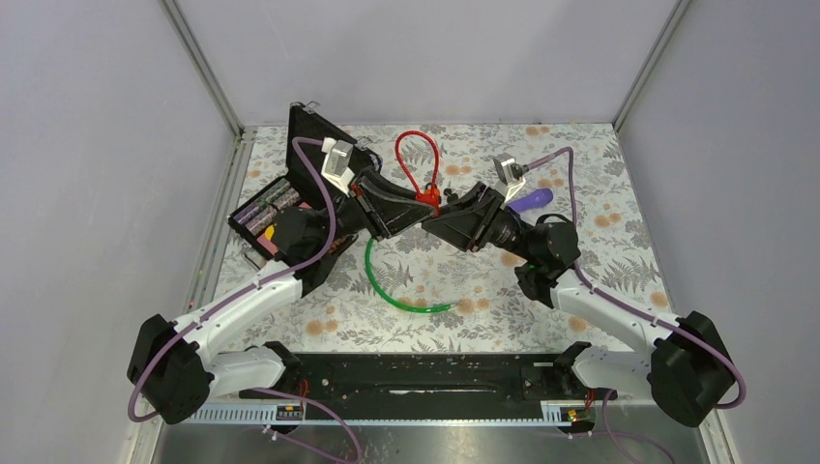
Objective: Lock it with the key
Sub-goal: Lock the lock.
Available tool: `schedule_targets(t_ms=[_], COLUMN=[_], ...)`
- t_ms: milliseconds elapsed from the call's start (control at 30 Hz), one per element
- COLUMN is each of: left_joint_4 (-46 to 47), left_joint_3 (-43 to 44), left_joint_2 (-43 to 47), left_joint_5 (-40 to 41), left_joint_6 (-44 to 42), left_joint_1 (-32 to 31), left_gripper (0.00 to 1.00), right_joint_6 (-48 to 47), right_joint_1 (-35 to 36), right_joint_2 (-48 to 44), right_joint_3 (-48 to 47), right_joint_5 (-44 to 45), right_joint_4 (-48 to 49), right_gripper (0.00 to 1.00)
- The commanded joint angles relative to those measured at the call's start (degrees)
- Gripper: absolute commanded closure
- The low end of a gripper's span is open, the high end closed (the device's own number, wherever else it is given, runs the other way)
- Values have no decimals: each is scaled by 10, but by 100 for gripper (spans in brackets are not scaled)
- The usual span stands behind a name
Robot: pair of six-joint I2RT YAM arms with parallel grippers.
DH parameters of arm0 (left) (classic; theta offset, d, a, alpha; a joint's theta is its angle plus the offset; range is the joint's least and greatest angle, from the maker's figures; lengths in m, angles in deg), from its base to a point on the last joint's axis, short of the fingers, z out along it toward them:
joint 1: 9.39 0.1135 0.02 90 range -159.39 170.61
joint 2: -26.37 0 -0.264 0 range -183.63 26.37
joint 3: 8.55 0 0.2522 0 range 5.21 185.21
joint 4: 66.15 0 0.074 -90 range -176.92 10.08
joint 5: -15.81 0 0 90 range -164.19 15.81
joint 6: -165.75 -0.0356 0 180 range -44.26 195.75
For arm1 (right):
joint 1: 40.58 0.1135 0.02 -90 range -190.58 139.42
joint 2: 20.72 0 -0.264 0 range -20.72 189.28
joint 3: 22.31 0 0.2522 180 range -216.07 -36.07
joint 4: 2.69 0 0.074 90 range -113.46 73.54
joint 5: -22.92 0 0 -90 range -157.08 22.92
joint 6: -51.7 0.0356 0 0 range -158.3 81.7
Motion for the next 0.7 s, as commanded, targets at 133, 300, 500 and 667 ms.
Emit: schedule_targets(t_ms=[133, 300, 500, 667], left_joint_4=[53, 39, -48, -181], left_joint_3=[36, 43, 55, 76], left_joint_2=[6, 8, 22, 38], left_joint_5=[-9, -9, 12, 56], left_joint_6=[5, -3, -48, -107], left_joint_1=[2, 2, 2, 2], left_gripper=[100, 100, 100, 100], right_joint_6=[23, 15, -80, -219], right_joint_1=[4, 4, 8, 28], right_joint_2=[-1, 0, -39, -80], right_joint_3=[-25, -31, -43, -78], right_joint_5=[4, 1, 22, 103], right_joint_4=[46, 23, -140, -372], right_gripper=[72, 94, 100, 100])
